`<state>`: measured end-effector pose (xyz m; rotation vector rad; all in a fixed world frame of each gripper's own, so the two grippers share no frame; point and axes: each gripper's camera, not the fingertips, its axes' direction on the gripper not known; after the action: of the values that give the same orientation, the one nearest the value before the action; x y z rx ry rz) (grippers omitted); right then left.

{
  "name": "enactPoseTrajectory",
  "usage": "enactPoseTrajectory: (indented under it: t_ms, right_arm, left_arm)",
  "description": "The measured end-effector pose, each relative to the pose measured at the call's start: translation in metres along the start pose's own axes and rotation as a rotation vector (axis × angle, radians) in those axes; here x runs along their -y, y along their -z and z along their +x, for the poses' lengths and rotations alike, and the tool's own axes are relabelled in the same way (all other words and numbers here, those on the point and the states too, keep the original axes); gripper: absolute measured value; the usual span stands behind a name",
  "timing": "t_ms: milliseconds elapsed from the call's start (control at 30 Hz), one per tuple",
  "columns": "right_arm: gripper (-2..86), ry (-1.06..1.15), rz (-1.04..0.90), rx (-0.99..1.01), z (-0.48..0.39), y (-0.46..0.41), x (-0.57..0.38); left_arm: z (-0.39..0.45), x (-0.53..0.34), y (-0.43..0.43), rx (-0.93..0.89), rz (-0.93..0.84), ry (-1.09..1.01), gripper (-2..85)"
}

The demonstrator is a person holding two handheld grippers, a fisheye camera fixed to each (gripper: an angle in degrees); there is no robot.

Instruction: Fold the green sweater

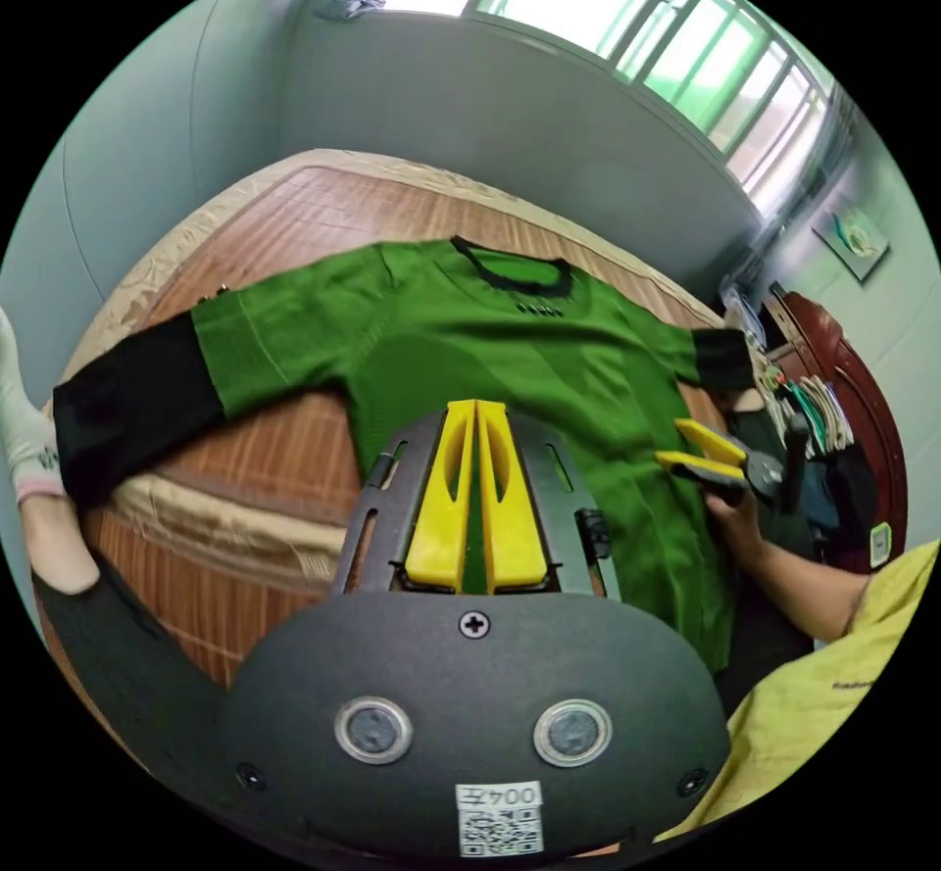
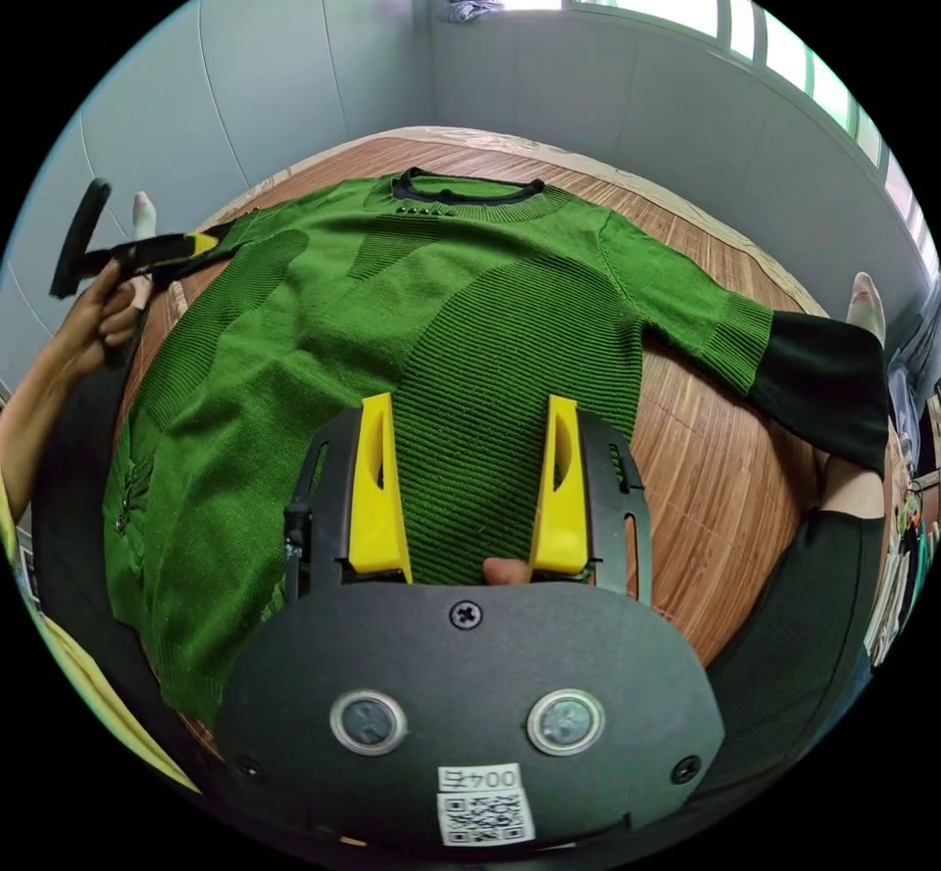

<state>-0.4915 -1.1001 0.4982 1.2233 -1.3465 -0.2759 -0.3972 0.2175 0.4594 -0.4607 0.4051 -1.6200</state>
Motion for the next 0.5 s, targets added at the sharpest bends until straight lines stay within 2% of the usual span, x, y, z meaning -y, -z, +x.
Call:
enactPoseTrajectory:
  t_ms: [167,333,433,500]
  right_arm:
    - [20.9,-0.002,-0.018,0.002,0.002,-0.003,0.013]
    - [19.7,0.005,-0.096,-0.04,0.004,-0.004,0.035]
    - [12.5,-0.104,-0.118,-0.11,0.011,0.013,0.048]
    - [6.4,-0.062,-0.116,-0.043,0.01,0.033,0.053]
  left_arm:
    - [0.045,-0.078,0.023,-0.006,-0.041,0.003,0.2]
    - [0.059,-0.117,0.012,0.001,-0.133,0.068,0.2]
    - [0.075,-0.125,0.016,0.025,-0.136,0.055,0.1]
    - [0.085,-0.127,0.019,0.001,-0.133,0.046,0.1]
